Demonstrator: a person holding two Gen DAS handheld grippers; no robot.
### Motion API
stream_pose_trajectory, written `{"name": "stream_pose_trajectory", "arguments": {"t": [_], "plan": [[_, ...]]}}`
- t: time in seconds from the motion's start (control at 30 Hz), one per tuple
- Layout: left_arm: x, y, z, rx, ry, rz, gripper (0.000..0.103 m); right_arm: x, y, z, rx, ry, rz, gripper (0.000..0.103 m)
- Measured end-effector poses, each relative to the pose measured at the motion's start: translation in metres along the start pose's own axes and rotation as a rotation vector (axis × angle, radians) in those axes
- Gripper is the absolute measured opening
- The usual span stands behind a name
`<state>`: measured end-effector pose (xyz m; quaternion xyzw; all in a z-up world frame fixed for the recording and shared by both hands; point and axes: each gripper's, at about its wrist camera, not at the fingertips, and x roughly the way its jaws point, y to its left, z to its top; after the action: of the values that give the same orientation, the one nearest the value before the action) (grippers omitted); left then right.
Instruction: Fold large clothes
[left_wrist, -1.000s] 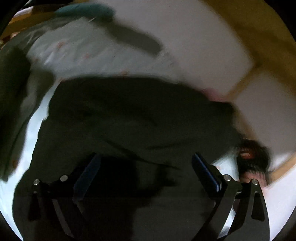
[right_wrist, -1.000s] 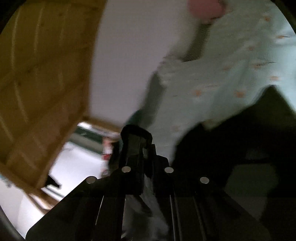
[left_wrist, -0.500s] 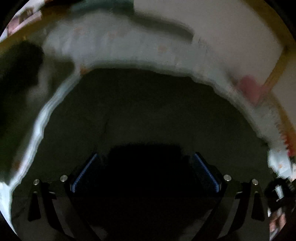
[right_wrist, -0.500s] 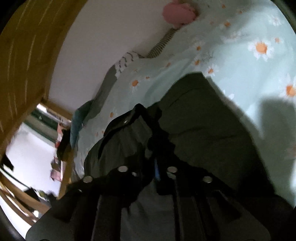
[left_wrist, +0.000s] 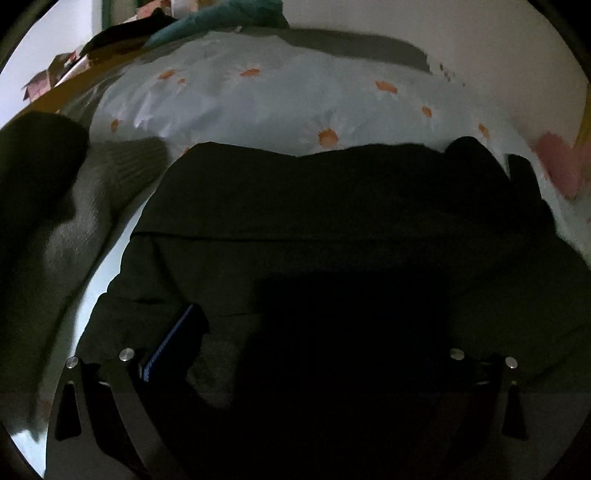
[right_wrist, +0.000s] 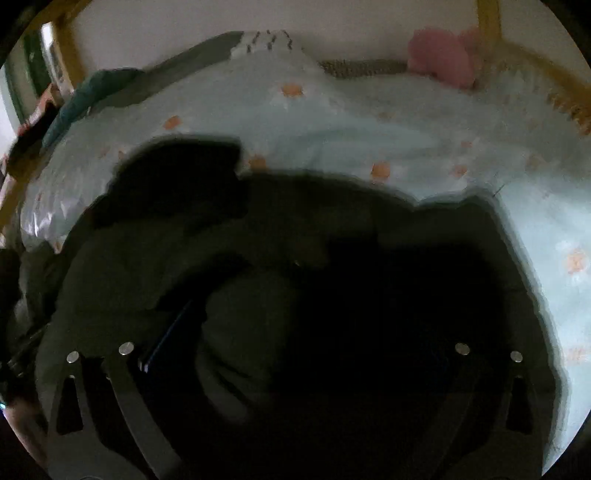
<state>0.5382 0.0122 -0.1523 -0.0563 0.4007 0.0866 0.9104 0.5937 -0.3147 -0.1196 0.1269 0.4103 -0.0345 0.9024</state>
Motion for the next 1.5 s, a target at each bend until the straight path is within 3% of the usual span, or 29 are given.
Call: {"name": "stream_pose_trajectory", "arguments": {"t": [0.1, 0.2, 0.3, 0.4, 0.47, 0.53, 0.6, 0.67, 0.7, 0.77, 0.83, 0.93, 1.03, 1.13, 1.2, 1.33, 1.43, 1.5], "plan": [[0.002, -0.002, -0.002, 0.008, -0.003, 0.01, 0.098, -0.016, 0.009, 0.001, 0.001, 0.029, -0.069, 0.1], [0.01, -0.003, -0.002, 0.011, 0.0, 0.013, 0.098, -0.058, 0.024, -0.027, -0.045, -0.048, -0.045, 0.1], [0.02, -0.002, 0.002, 0.011, 0.01, 0.013, 0.099, -0.029, 0.03, -0.058, -0.111, 0.005, -0.096, 0.1], [0.003, 0.003, 0.001, 0.066, 0.074, -0.004, 0.098, -0.032, 0.023, -0.059, -0.1, 0.049, -0.092, 0.1], [-0.042, 0.016, -0.016, 0.086, 0.029, -0.042, 0.098, -0.063, 0.022, -0.068, -0.099, 0.023, -0.026, 0.1], [-0.078, 0.033, -0.041, 0.068, 0.038, -0.09, 0.098, -0.106, 0.018, -0.096, -0.147, -0.034, 0.001, 0.1], [-0.103, 0.047, -0.073, 0.049, 0.057, -0.137, 0.098, -0.127, 0.017, -0.127, -0.19, -0.017, 0.025, 0.1], [-0.103, 0.051, -0.104, 0.089, 0.062, -0.066, 0.098, -0.126, 0.024, -0.168, -0.278, 0.051, 0.027, 0.1], [-0.086, 0.051, -0.118, 0.13, 0.109, -0.017, 0.098, -0.117, 0.029, -0.178, -0.316, 0.08, 0.006, 0.1], [-0.085, 0.054, -0.129, 0.142, 0.051, -0.027, 0.098, -0.11, 0.031, -0.195, -0.371, 0.024, -0.04, 0.1], [-0.098, 0.057, -0.133, 0.133, 0.072, -0.017, 0.098, -0.121, 0.025, -0.193, -0.339, 0.069, -0.034, 0.1], [-0.126, 0.069, -0.153, 0.132, 0.042, -0.053, 0.098, -0.158, 0.009, -0.204, -0.292, 0.038, 0.069, 0.1], [-0.13, 0.078, -0.178, 0.2, 0.032, -0.075, 0.098, -0.147, -0.005, -0.229, -0.329, 0.134, 0.048, 0.1], [-0.145, 0.088, -0.187, 0.174, 0.044, -0.122, 0.098, -0.164, -0.01, -0.248, -0.375, 0.069, 0.058, 0.1], [-0.16, 0.098, -0.198, 0.187, 0.002, -0.167, 0.098, -0.185, -0.025, -0.259, -0.376, 0.018, 0.085, 0.1], [-0.181, 0.125, -0.227, 0.262, -0.056, -0.291, 0.098, -0.228, -0.088, -0.288, -0.278, -0.104, 0.112, 0.1], [-0.19, 0.159, -0.237, 0.169, -0.08, -0.315, 0.098, -0.237, -0.141, -0.306, -0.157, -0.106, 0.104, 0.1], [-0.182, 0.185, -0.245, 0.045, -0.033, -0.361, 0.098, -0.232, -0.169, -0.314, -0.094, -0.067, 0.107, 0.1]]}}
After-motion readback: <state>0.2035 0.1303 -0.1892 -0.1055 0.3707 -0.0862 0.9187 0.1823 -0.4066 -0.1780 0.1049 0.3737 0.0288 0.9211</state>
